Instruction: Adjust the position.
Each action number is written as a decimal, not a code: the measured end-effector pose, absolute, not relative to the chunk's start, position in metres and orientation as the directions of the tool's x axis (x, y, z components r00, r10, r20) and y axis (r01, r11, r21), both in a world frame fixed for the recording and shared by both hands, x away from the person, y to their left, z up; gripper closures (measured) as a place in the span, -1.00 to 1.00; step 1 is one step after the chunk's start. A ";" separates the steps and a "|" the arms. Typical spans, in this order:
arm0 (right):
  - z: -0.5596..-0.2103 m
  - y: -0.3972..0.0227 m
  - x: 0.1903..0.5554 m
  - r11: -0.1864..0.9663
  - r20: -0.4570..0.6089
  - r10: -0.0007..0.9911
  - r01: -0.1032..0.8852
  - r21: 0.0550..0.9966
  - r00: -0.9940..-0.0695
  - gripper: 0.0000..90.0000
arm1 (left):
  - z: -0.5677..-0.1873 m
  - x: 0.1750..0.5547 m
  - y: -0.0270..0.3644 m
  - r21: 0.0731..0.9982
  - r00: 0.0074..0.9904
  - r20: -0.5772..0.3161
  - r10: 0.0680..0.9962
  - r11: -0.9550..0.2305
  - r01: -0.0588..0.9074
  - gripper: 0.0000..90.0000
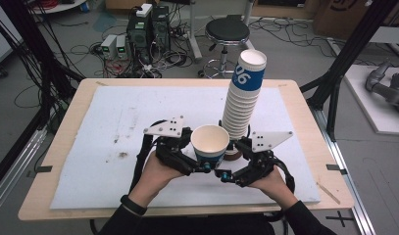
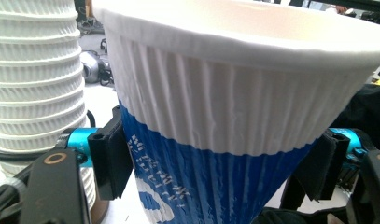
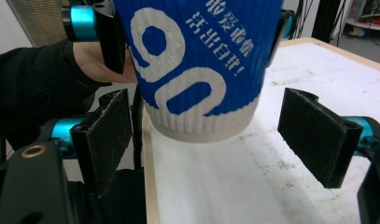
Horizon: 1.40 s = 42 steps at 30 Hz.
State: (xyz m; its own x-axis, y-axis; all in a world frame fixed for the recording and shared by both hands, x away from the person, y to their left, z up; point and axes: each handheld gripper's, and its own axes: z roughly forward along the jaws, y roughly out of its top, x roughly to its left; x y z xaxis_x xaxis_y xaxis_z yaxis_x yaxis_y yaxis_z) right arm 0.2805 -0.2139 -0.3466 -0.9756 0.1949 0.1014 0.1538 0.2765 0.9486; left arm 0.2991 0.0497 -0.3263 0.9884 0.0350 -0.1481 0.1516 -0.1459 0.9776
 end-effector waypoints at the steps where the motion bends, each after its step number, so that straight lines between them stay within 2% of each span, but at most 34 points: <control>1: -0.347 -0.213 0.281 0.280 0.103 0.190 0.154 0.948 -0.976 -0.60 | -0.327 0.299 0.049 0.978 0.989 -0.147 0.034 -0.148 0.150 -0.44; 10: -0.351 -0.205 0.280 0.286 0.126 0.177 0.174 0.942 -0.976 -0.55 | -0.330 0.298 0.042 0.976 0.988 -0.153 0.023 -0.156 0.155 -0.44; 12: -0.352 -0.205 0.281 0.287 0.126 0.174 0.173 0.942 -0.977 -0.38 | -0.331 0.298 0.041 0.975 0.988 -0.155 0.022 -0.157 0.156 -0.44; 16: -0.352 -0.205 0.281 0.286 0.125 0.174 0.171 0.943 -0.977 -0.34 | -0.331 0.298 0.040 0.975 0.988 -0.155 0.020 -0.157 0.156 -0.45; 22: -0.352 -0.205 0.281 0.290 0.126 0.165 0.170 0.942 -0.978 -0.33 | -0.331 0.298 0.040 0.975 0.987 -0.157 0.018 -0.159 0.158 -0.49; 25: -0.353 -0.204 0.281 0.292 0.126 0.164 0.170 0.941 -0.978 -0.33 | -0.330 0.298 0.041 0.975 0.986 -0.166 0.014 -0.151 0.166 -0.60; 28: -0.353 -0.204 0.281 0.295 0.129 0.162 0.172 0.940 -0.978 -0.33 | -0.328 0.298 0.042 0.976 0.985 -0.170 0.017 -0.136 0.170 -0.63; 42: -0.355 -0.201 0.280 0.310 0.118 0.168 0.166 0.936 -0.979 -0.32 | -0.320 0.297 0.049 0.981 0.985 -0.174 0.015 -0.081 0.175 -0.63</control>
